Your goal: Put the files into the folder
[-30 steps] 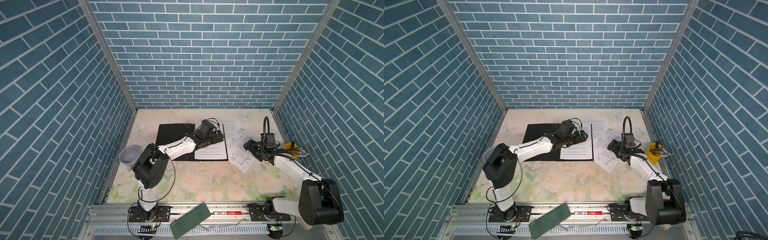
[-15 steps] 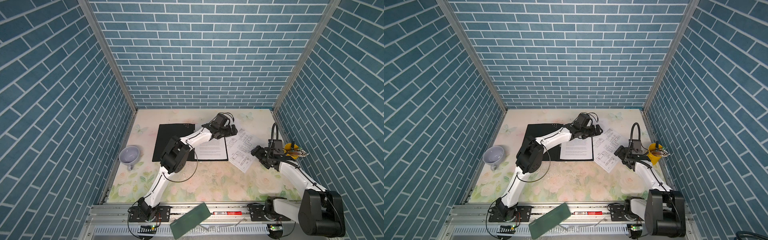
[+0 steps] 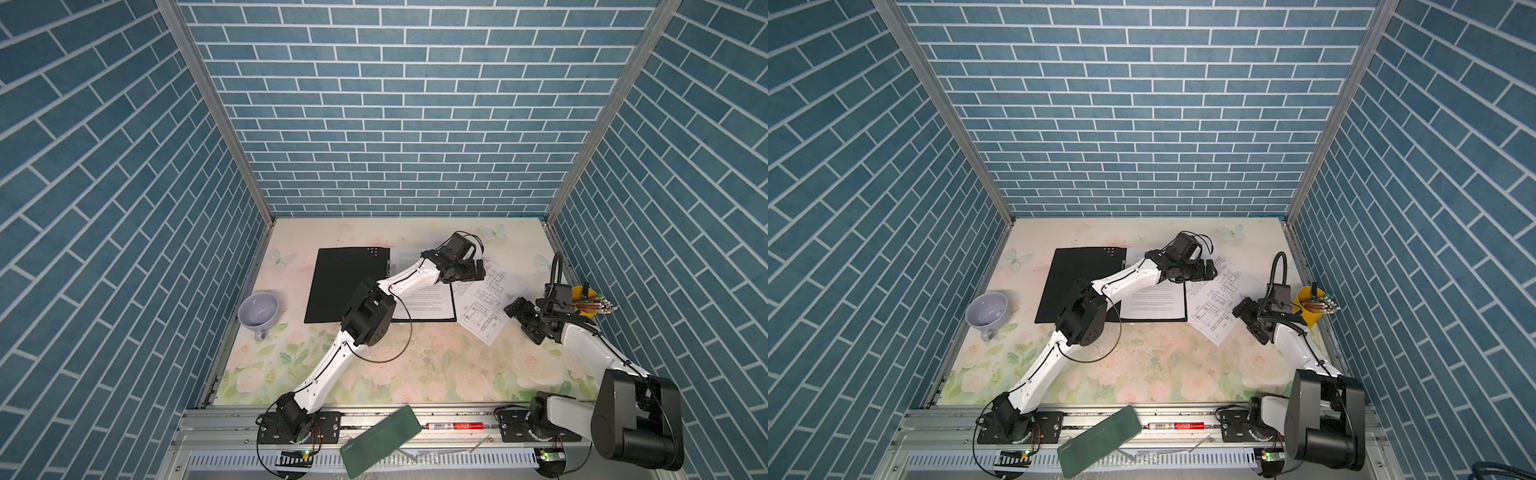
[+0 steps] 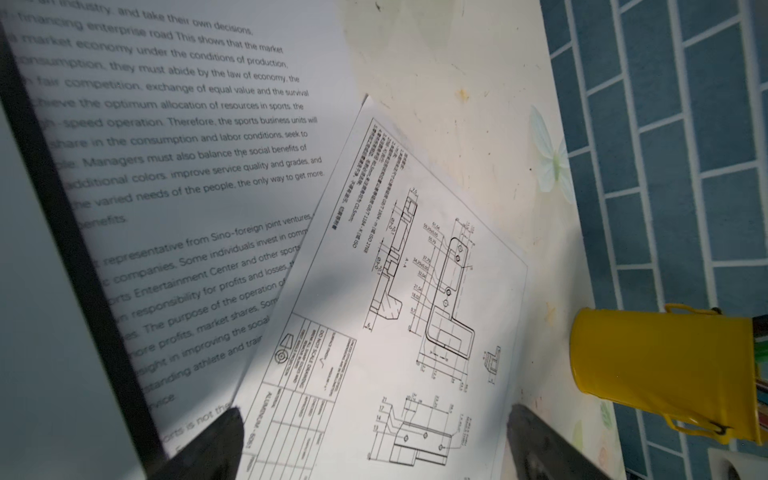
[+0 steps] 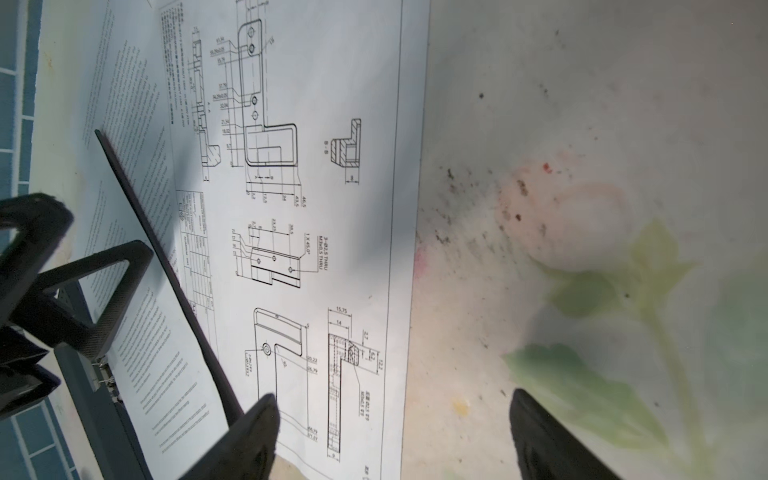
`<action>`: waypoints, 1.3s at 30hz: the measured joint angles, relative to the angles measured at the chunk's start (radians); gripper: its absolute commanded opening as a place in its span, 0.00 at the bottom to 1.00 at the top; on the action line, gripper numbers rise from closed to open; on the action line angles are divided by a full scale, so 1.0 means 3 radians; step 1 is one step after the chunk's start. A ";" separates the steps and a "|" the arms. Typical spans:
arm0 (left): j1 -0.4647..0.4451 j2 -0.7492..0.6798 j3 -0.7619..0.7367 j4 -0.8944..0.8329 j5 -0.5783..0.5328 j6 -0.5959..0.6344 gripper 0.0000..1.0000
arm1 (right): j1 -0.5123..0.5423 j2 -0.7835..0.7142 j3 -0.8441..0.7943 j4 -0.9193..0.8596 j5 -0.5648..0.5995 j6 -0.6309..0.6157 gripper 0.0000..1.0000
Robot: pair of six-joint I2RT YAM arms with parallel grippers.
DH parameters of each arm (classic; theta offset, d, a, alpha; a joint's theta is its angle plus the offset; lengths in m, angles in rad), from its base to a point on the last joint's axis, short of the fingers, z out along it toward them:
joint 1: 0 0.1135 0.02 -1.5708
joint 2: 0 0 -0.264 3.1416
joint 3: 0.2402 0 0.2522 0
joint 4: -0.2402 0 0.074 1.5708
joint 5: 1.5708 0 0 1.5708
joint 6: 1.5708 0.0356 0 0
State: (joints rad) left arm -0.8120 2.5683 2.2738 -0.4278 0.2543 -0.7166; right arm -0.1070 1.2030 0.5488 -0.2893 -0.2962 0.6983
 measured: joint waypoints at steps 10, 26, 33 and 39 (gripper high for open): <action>-0.0004 0.0136 0.0254 -0.0145 -0.0165 0.0126 1.00 | -0.0112 0.0000 -0.0117 0.0145 -0.0197 0.0003 0.85; -0.0018 0.0261 0.0373 -0.0271 -0.0168 0.0173 0.99 | -0.0198 0.0181 -0.0132 0.0331 -0.0328 0.0041 0.85; -0.0048 0.0261 0.0366 -0.0275 -0.0160 0.0161 0.99 | -0.0242 0.0303 -0.0132 0.0546 -0.0412 0.0100 0.85; -0.0080 0.0228 0.0282 -0.0201 -0.0160 0.0141 0.99 | -0.0287 0.0439 -0.0120 0.0767 -0.0504 0.0108 0.84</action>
State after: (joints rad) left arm -0.8360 2.6366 2.3585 -0.4881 0.2062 -0.6743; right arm -0.1932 1.3346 0.5129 -0.0593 -0.4473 0.7307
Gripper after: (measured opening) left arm 0.991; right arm 0.847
